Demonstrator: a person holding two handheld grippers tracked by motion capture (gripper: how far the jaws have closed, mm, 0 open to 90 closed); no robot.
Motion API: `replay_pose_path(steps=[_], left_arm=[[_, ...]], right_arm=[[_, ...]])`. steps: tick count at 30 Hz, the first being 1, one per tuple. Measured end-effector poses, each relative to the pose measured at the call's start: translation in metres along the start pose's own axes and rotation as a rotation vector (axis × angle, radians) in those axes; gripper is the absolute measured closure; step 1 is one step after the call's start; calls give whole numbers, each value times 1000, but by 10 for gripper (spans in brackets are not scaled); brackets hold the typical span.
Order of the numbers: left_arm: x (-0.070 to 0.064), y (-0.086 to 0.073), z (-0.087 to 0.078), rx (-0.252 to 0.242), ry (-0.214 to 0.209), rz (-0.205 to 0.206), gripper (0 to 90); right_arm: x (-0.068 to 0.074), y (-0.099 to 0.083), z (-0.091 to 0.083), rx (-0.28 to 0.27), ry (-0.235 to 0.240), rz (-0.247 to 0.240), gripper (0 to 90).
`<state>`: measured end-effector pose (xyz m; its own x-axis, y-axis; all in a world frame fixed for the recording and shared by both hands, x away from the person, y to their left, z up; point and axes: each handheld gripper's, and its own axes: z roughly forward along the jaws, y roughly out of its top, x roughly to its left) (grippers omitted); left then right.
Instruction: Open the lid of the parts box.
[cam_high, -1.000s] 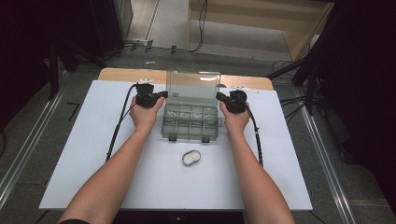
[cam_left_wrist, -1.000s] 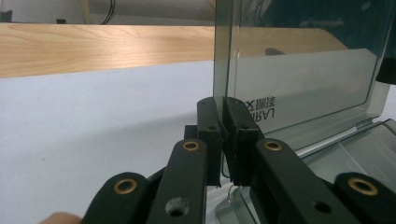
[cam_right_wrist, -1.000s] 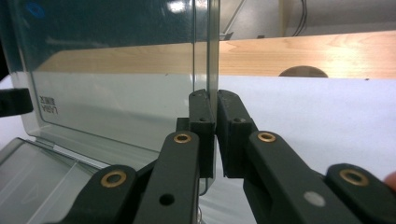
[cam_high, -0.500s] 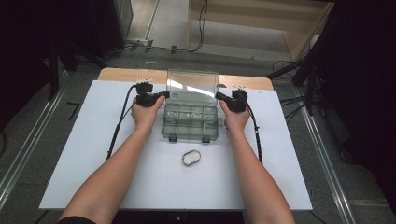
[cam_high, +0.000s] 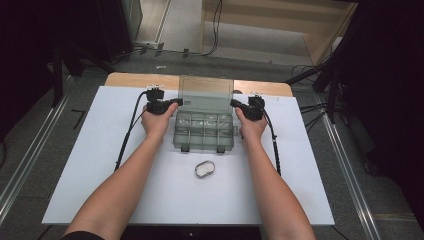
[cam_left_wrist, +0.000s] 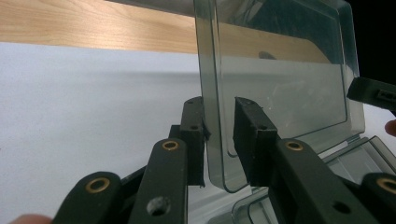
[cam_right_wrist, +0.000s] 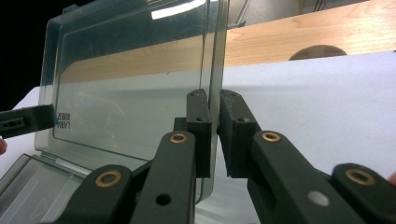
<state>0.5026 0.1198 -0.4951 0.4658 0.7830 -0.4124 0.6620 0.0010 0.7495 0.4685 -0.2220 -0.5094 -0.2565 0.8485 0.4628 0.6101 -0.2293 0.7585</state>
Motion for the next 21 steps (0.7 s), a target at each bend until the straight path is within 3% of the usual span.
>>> replay_pose_path(steps=[14,18,21], left_arm=[[-3,-4,5,20,27,12,632],[-5,-4,5,21,47,29,620],[-5,-4,4,19,55,36,619]], right_arm=[[0,-5,5,29,-14,-13,775],[3,-6,6,35,-40,-52,769],[3,-5,6,39,-36,-48,769]])
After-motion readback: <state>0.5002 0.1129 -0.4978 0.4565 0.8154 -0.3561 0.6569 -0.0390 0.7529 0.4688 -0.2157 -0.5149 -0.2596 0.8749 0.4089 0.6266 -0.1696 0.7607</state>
